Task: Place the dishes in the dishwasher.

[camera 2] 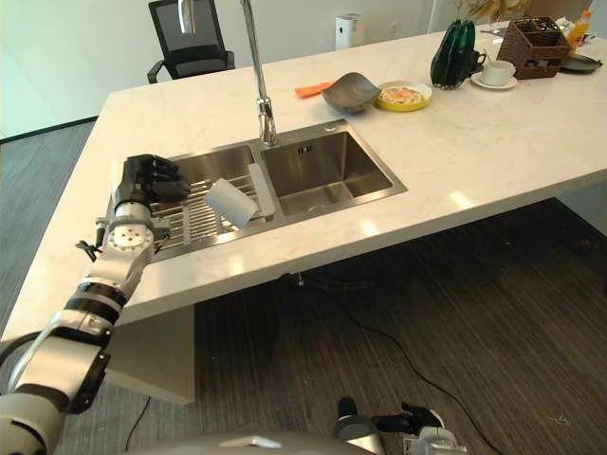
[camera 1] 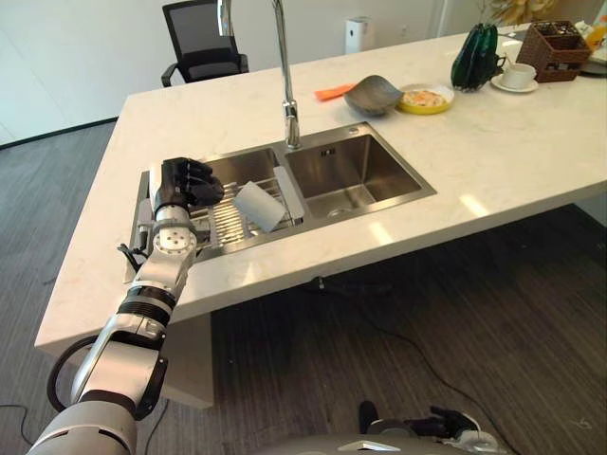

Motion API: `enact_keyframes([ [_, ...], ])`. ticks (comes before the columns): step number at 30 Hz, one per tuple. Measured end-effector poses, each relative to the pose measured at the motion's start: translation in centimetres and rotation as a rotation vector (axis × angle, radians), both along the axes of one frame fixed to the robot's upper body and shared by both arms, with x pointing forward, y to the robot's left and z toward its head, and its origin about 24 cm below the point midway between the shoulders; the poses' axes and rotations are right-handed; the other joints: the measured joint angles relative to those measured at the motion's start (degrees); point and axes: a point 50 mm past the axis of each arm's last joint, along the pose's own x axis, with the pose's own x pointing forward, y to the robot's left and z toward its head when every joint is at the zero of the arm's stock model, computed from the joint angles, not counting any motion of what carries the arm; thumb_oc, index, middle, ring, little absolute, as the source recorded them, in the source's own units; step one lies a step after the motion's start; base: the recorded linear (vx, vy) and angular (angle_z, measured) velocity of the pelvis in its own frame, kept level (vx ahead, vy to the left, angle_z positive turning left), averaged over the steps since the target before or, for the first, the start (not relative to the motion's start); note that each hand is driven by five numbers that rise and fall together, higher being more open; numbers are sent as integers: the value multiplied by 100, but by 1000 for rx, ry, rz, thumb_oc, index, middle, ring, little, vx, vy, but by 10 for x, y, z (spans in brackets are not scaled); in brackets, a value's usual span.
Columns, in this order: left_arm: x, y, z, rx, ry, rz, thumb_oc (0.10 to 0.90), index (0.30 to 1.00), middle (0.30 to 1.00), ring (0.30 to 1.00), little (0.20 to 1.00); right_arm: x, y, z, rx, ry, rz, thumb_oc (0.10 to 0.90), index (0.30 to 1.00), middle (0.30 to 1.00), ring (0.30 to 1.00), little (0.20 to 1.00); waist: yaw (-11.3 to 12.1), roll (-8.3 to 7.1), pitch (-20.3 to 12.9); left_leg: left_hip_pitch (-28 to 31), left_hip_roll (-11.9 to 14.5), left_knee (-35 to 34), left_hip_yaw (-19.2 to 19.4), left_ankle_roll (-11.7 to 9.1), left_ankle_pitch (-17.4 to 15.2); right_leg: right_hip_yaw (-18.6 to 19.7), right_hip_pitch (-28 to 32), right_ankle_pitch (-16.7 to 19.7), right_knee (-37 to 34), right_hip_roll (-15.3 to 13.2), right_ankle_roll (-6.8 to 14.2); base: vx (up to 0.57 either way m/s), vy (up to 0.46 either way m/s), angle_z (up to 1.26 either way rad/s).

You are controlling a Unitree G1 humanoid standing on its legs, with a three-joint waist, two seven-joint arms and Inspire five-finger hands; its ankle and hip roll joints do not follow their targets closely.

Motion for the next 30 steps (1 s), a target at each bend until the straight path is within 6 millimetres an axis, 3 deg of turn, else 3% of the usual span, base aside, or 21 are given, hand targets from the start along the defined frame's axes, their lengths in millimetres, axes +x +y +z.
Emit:
enact_keyframes([
  [3,-2,1,5,30,-36,26,400,300,300,300,300,-1,2,-1,2,-5,-4,800,900,900,900,900,-9,-1,5,14,-2,-1,29,4,-4,20,3,-4,-3,0,2,-1,0,-3],
  [6,-3,5,9,193,-27,21,400,300,300,300,300,-3,2,-1,0,-1,-3,800,900,900,900,900,-14,10,28,31,-1,-2,52,4,-4,40,9,-3,-5,3,3,2,6,-5],
  [8,-9,17,16,585,44,-43,400,300,300,300,300,-1,1,0,1,-19,7,800,900,900,900,900,-51,18,116,80,1,-4,105,-2,-9,84,23,3,-5,15,9,-12,15,-10],
  [10,-16,24,30,928,64,-105,762,844,844,844,844,-5,-7,1,-19,-5,28,800,900,900,900,900,-49,57,163,92,-3,-24,110,-6,-11,94,33,8,-4,13,16,-6,6,-3],
  [11,-19,23,39,1134,68,-158,800,900,900,900,900,-9,-11,2,-29,10,45,800,900,900,900,900,-32,55,180,87,-3,-6,108,-6,-11,95,30,9,-4,11,19,0,0,0],
  [13,-20,22,45,1218,48,-187,800,900,900,900,900,-14,-13,2,-36,21,46,800,900,900,900,900,-5,69,182,83,-5,-6,105,-6,-11,88,33,9,-4,5,19,-2,-2,2],
  [14,-17,9,47,1310,12,-227,800,900,900,900,900,-18,-13,0,-42,43,43,800,900,900,900,900,97,82,181,93,-7,-4,109,-6,-11,82,42,9,-4,2,19,0,0,0],
  [16,-17,4,43,1379,16,-264,800,900,900,900,900,-15,-13,1,-44,37,60,800,900,900,900,900,106,87,180,91,-8,-6,111,-7,-10,87,37,12,-4,2,21,1,-4,-2],
  [18,-13,-13,35,1606,38,-400,800,900,900,900,900,-8,-10,1,-48,30,103,800,900,900,900,900,102,79,177,88,-7,-8,105,-8,-10,98,32,14,-2,4,24,0,0,0],
  [19,-13,-13,35,1606,38,-400,800,900,900,900,900,-8,-10,1,-48,30,103,800,900,900,900,900,102,79,177,88,-7,-8,105,-8,-10,98,32,14,-2,4,24,0,0,0],
  [21,-10,-33,27,1755,23,-525,800,900,900,900,900,4,-8,3,-48,1,112,800,900,900,900,900,-1,78,175,85,-9,-5,106,-9,-9,100,26,16,16,6,23,0,0,0],
  [24,-11,-38,24,1785,17,-554,800,900,900,900,900,13,-5,4,-44,-30,120,800,900,900,900,900,-158,81,173,77,-5,-4,129,-8,-8,120,4,17,17,17,15,-3,-3,-4],
  [30,1,-39,8,1760,120,-553,800,900,900,900,900,13,-4,4,-44,-28,119,800,900,900,900,900,-198,103,155,94,-7,-4,157,-8,-8,140,3,25,17,21,3,0,0,0],
])
